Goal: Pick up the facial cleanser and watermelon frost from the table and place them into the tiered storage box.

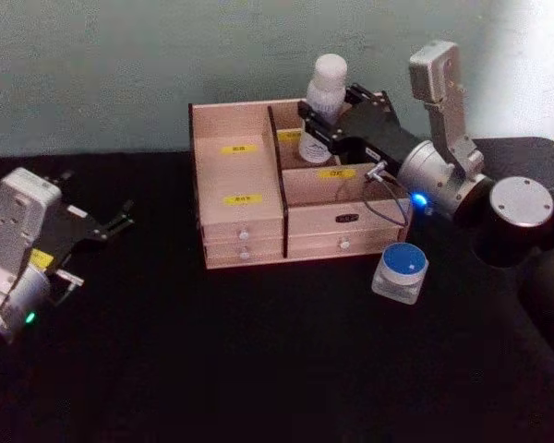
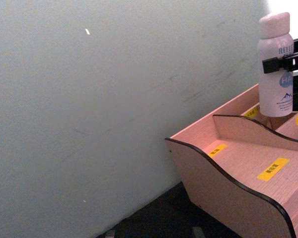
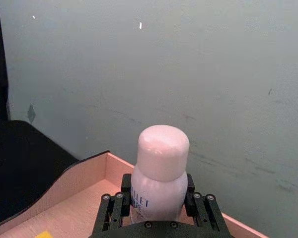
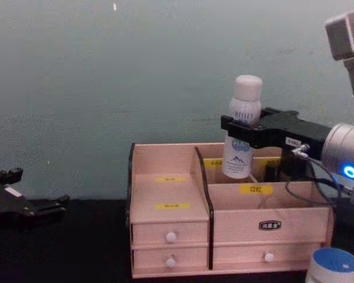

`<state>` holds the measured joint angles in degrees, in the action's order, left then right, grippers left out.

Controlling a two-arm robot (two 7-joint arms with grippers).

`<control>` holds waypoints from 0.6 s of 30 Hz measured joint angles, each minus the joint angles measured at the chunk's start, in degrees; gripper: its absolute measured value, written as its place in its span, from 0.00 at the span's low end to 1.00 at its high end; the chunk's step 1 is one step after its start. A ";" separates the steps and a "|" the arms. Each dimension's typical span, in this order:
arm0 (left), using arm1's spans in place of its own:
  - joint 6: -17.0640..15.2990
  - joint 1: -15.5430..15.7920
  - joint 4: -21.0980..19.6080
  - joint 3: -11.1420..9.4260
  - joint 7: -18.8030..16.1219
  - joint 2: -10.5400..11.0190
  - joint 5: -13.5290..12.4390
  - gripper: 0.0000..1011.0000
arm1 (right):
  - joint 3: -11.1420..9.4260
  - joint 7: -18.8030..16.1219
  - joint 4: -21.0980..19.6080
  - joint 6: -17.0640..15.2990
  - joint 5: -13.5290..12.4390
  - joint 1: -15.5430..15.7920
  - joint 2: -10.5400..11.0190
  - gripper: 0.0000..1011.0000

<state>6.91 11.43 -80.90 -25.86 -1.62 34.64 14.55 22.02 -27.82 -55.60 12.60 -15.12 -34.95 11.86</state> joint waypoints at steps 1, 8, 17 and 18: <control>0.00 0.00 0.00 0.00 0.00 0.00 0.00 0.99 | -0.01 -0.02 0.25 0.08 0.05 -0.15 -0.10 0.59; 0.00 0.00 0.00 0.00 0.00 0.00 0.00 0.99 | -0.05 -0.28 2.96 0.64 0.70 -1.44 -1.07 0.59; 0.00 0.00 0.00 0.00 0.00 0.00 0.00 0.99 | -0.37 -0.31 4.98 1.00 1.24 -2.24 -1.79 0.59; 0.00 0.00 0.00 0.00 0.00 0.00 0.00 0.99 | -0.40 -0.34 5.08 1.02 1.26 -2.27 -1.82 0.59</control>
<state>6.91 11.43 -80.90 -25.86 -1.62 34.65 14.55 21.62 -28.16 -50.52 13.62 -13.86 -37.22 10.03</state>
